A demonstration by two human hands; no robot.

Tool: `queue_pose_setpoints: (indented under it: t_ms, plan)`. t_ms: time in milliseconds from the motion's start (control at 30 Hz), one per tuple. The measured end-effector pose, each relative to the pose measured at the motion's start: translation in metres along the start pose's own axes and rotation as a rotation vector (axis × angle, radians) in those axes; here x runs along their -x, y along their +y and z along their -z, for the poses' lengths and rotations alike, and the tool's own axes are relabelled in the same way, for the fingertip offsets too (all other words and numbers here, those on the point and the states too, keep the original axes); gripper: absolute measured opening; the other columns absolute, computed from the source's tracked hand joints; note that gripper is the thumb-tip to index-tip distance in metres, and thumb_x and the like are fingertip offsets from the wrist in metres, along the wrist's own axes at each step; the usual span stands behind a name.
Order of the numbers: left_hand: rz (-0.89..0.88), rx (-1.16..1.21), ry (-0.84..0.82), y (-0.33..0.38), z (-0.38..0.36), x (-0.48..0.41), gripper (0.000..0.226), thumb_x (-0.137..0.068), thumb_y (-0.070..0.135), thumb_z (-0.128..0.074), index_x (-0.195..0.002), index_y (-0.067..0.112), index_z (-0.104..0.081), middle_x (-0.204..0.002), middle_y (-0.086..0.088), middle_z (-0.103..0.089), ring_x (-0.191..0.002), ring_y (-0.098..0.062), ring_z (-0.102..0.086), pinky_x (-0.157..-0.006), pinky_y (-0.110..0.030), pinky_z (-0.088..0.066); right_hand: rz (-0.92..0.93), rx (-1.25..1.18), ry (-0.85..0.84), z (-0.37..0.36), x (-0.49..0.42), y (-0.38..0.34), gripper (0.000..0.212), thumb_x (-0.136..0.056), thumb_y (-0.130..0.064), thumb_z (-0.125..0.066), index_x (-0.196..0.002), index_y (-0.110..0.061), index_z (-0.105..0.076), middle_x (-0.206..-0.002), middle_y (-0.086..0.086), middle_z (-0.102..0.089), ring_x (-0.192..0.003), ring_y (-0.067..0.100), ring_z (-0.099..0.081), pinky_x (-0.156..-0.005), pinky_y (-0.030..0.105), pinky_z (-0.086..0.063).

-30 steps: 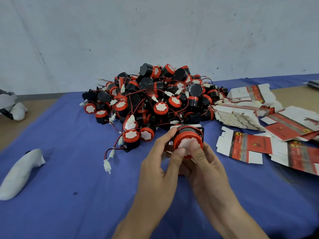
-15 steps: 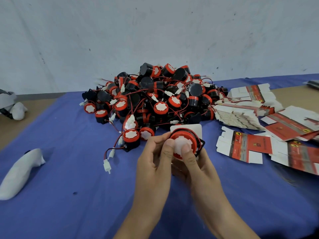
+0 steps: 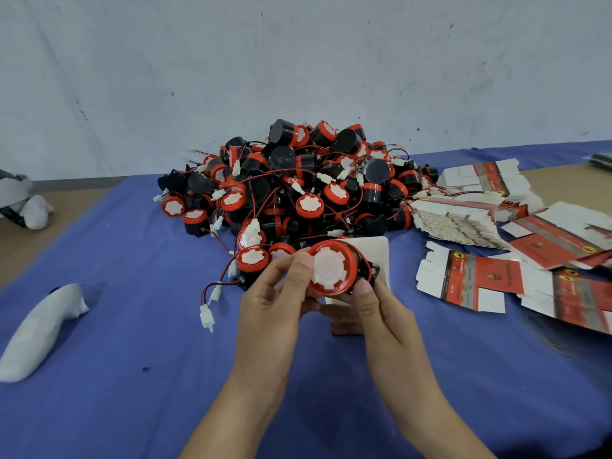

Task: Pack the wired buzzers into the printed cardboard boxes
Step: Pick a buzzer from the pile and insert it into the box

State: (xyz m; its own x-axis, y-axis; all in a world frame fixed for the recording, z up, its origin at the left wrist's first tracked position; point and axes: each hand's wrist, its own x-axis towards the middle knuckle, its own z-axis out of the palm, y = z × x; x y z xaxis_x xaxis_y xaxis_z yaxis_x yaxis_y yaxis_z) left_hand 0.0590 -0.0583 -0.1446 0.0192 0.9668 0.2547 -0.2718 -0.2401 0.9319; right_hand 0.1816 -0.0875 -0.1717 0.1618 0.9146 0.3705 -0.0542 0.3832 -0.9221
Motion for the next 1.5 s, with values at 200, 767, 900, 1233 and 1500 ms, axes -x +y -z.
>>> queue_pose_setpoints:
  t_ms: [200,767,900,1233,1500]
  plan:
    - [0.064,0.039,0.014,-0.002,0.001,-0.001,0.034,-0.078,0.054,-0.066,-0.094,0.026,-0.078,-0.096,-0.003,-0.076,-0.083,-0.014,-0.071,-0.073,-0.025,-0.058,-0.027,0.066,0.002,0.000,0.001,0.004,0.031,-0.104,-0.039,-0.040,-0.117,-0.032,-0.066,-0.111,-0.007,-0.075,-0.101,0.011,-0.071,-0.079,0.028,-0.058]
    - [0.188,0.133,0.096,-0.004,0.008,-0.007,0.026,-0.093,0.042,-0.062,-0.087,0.021,-0.077,-0.080,0.001,-0.064,-0.070,-0.007,-0.061,-0.070,-0.021,-0.058,0.055,0.179,0.160,0.009,0.000,0.002,0.035,-0.105,-0.057,-0.029,-0.122,-0.058,-0.059,-0.096,-0.010,-0.077,-0.082,0.015,-0.074,-0.070,0.036,-0.056]
    - [0.194,0.109,0.113,-0.003,0.010,-0.007,0.026,-0.094,0.043,-0.062,-0.081,0.026,-0.078,-0.078,0.004,-0.065,-0.070,-0.006,-0.061,-0.070,-0.022,-0.057,0.169,0.290,0.324,0.023,-0.008,-0.006,0.034,-0.099,-0.054,-0.032,-0.120,-0.051,-0.058,-0.104,-0.021,-0.073,-0.090,0.006,-0.068,-0.070,0.033,-0.051]
    - [0.152,0.023,0.178,-0.006,0.011,-0.007,0.020,-0.092,0.042,-0.065,-0.084,0.028,-0.077,-0.083,0.007,-0.072,-0.072,-0.006,-0.065,-0.064,-0.019,-0.055,-0.227,0.433,-0.183,0.071,-0.028,0.011,0.125,-0.062,-0.068,-0.073,-0.155,-0.048,0.008,-0.131,-0.051,-0.042,-0.121,-0.030,-0.037,-0.097,0.011,-0.040]
    - [-0.032,-0.151,0.174,0.000,0.003,0.001,0.029,-0.084,0.049,-0.059,-0.101,0.029,-0.072,-0.080,0.008,-0.075,-0.065,-0.006,-0.066,-0.061,-0.014,-0.054,-0.039,0.728,-0.138,0.064,-0.027,0.022,0.096,-0.081,-0.042,-0.081,-0.148,-0.063,-0.015,-0.133,-0.036,-0.049,-0.128,-0.007,-0.044,-0.099,0.021,-0.044]
